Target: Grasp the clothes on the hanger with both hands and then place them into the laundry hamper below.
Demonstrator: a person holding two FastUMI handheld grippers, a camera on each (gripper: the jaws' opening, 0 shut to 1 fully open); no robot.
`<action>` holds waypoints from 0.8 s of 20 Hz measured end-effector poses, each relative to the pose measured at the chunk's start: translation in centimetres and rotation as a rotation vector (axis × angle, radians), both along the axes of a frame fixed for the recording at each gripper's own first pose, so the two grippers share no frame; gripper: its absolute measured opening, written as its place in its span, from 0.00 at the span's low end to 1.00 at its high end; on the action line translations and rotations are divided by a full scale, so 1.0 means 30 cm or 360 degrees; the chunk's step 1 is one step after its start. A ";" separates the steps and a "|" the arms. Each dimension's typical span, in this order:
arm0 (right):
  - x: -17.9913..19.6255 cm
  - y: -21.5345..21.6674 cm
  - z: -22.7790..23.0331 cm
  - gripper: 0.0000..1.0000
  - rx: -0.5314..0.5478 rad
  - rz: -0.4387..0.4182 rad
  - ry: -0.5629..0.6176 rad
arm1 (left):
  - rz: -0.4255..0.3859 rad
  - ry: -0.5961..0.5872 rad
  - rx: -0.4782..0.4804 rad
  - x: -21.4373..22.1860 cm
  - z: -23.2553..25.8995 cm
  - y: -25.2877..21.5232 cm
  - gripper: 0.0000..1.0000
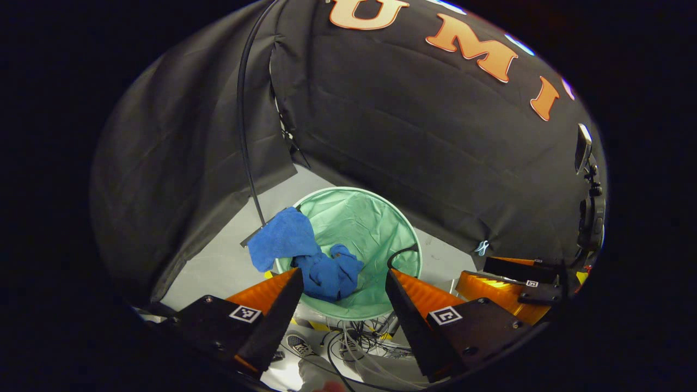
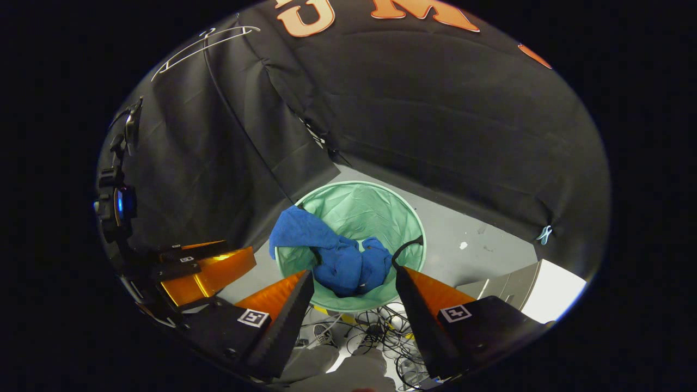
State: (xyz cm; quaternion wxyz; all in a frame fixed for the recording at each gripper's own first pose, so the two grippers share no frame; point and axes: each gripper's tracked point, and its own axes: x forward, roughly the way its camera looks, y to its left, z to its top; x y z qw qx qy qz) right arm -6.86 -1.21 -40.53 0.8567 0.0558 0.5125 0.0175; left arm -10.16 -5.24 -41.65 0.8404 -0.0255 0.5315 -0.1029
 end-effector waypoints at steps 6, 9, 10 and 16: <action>-0.010 0.016 0.091 0.99 -0.0036 0.0028 -0.0112 | -0.0013 -0.0192 0.0010 0.054 0.156 0.012 0.97; 0.024 0.044 0.218 0.99 -0.0068 0.0080 -0.0257 | -0.0002 -0.0383 0.0014 0.117 0.333 0.023 0.97; 0.044 0.055 0.272 0.99 -0.0065 0.0089 -0.0314 | 0.0010 -0.0447 0.0006 0.140 0.389 0.018 0.97; 0.178 0.101 0.629 0.98 -0.0046 0.0094 -0.0680 | 0.0043 -0.0827 -0.0014 0.253 0.745 0.063 0.96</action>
